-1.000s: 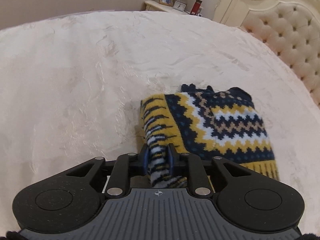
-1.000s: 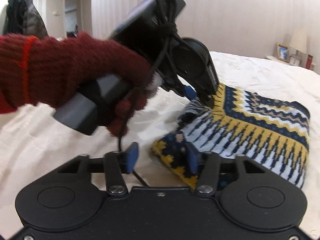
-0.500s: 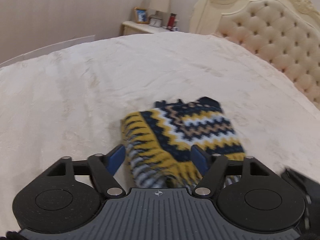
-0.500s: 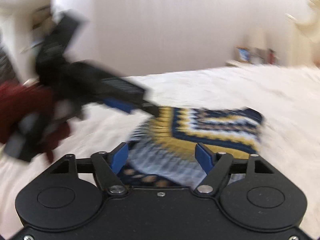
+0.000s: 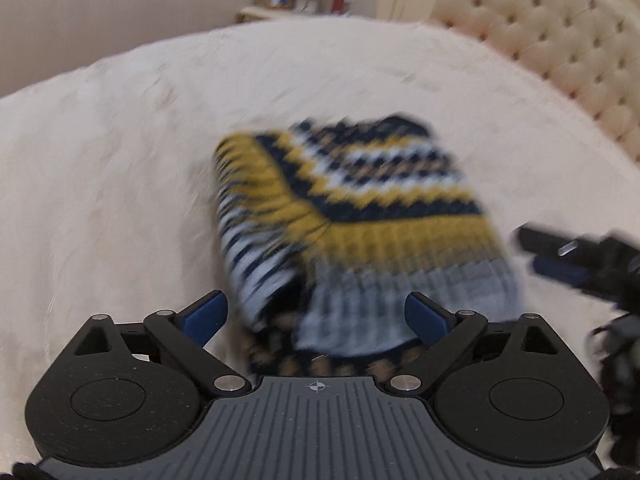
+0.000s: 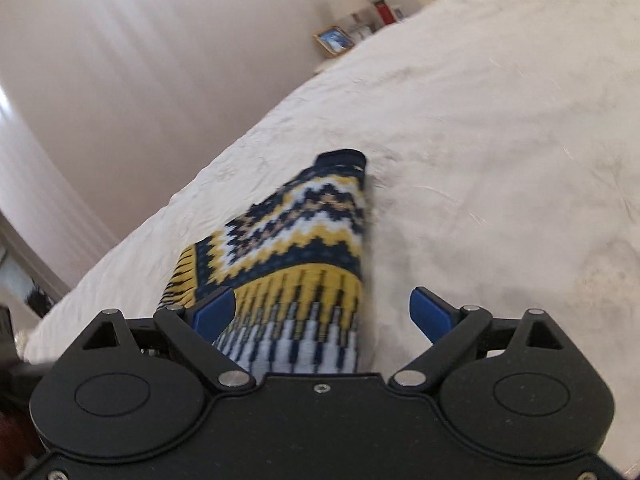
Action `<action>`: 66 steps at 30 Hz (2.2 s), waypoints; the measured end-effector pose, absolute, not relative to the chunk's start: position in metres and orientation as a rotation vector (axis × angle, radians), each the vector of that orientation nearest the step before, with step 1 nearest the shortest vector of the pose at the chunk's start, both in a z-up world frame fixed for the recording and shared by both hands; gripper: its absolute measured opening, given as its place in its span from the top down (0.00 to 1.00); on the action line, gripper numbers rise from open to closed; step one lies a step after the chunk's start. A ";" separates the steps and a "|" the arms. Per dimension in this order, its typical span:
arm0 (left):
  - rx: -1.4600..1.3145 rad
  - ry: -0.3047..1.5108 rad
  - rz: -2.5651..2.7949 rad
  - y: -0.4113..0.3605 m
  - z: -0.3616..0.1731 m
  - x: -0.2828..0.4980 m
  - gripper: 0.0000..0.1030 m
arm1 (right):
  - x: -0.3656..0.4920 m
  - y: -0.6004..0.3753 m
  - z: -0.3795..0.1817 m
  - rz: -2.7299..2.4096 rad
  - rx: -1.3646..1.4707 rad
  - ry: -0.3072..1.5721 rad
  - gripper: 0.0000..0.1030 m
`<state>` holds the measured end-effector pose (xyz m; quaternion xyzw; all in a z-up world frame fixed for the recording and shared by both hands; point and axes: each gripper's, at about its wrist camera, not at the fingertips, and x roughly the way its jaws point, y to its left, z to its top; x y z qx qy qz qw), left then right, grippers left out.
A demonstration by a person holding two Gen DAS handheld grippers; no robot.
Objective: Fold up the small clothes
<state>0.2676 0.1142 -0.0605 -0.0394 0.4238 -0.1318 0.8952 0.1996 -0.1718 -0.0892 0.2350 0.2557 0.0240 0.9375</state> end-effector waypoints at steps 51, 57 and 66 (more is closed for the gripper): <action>-0.540 1.099 -0.656 0.124 -0.076 0.286 0.43 | 0.240 -0.155 -0.085 0.274 0.616 0.779 0.54; -0.535 1.125 -0.669 0.124 -0.076 0.241 0.43 | 0.189 -0.146 -0.081 0.268 0.572 0.876 0.53; -0.411 1.079 -0.487 0.134 -0.086 0.209 0.37 | 0.132 -0.137 -0.087 0.124 0.412 0.878 0.36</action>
